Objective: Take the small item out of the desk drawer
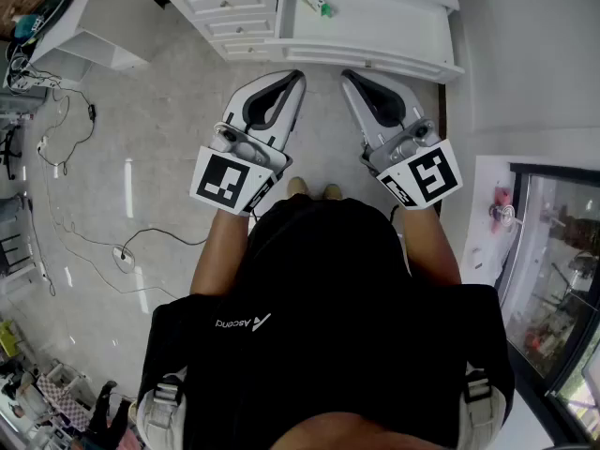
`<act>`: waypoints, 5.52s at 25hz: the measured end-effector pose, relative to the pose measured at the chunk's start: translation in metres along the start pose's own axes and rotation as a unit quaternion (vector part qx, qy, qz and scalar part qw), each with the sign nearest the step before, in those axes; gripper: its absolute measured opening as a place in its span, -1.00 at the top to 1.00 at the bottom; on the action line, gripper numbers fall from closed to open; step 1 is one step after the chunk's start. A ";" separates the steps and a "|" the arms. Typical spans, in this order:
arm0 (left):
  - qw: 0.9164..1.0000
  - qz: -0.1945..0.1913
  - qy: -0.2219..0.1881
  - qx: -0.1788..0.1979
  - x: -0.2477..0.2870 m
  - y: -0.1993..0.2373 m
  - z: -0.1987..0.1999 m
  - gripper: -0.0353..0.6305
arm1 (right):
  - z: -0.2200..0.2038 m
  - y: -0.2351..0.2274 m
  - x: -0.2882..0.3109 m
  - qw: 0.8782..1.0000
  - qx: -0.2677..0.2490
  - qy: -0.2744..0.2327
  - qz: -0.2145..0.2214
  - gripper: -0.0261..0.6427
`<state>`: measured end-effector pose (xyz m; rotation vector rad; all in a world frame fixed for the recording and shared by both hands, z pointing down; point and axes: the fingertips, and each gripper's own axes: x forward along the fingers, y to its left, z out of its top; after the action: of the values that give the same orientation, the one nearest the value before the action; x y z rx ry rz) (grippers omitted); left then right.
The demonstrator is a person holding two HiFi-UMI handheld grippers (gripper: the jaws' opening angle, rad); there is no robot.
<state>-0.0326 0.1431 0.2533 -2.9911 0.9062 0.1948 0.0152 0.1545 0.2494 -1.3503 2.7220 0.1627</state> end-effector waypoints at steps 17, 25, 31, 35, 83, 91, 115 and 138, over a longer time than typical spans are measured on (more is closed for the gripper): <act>1.000 -0.004 -0.013 -0.016 -0.010 0.042 0.001 0.90 | -0.002 0.002 0.031 1.000 0.007 -0.003 -0.018 0.92; 1.000 -0.016 -0.010 -0.021 -0.021 0.077 -0.005 0.90 | -0.011 0.012 0.058 0.999 -0.008 0.014 -0.041 0.92; 0.999 -0.022 -0.012 -0.020 -0.016 0.096 -0.006 0.90 | -0.016 -0.001 0.073 0.998 -0.013 0.026 -0.051 0.92; 1.000 -0.014 -0.008 -0.016 -0.006 0.112 -0.010 0.90 | -0.025 -0.013 0.087 0.998 -0.017 0.030 -0.045 0.92; 0.981 0.117 0.148 -0.034 0.220 0.299 -0.193 0.90 | -0.288 -0.278 0.241 0.953 -0.002 0.301 0.020 0.73; 0.979 0.106 0.164 -0.057 0.218 0.313 -0.218 0.90 | -0.351 -0.278 0.251 0.924 0.013 0.381 0.025 0.50; 0.976 0.112 0.168 -0.077 0.204 0.340 -0.242 0.90 | -0.464 -0.296 0.256 0.857 0.033 0.514 -0.004 0.53; 0.983 0.089 0.146 -0.062 0.208 0.320 -0.203 0.90 | -0.321 -0.287 0.248 0.929 0.049 0.365 -0.024 0.64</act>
<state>-0.0148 -0.2470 0.4383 -3.1037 1.2329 -0.2012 0.0821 -0.2580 0.5186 -1.7057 3.1847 -0.5958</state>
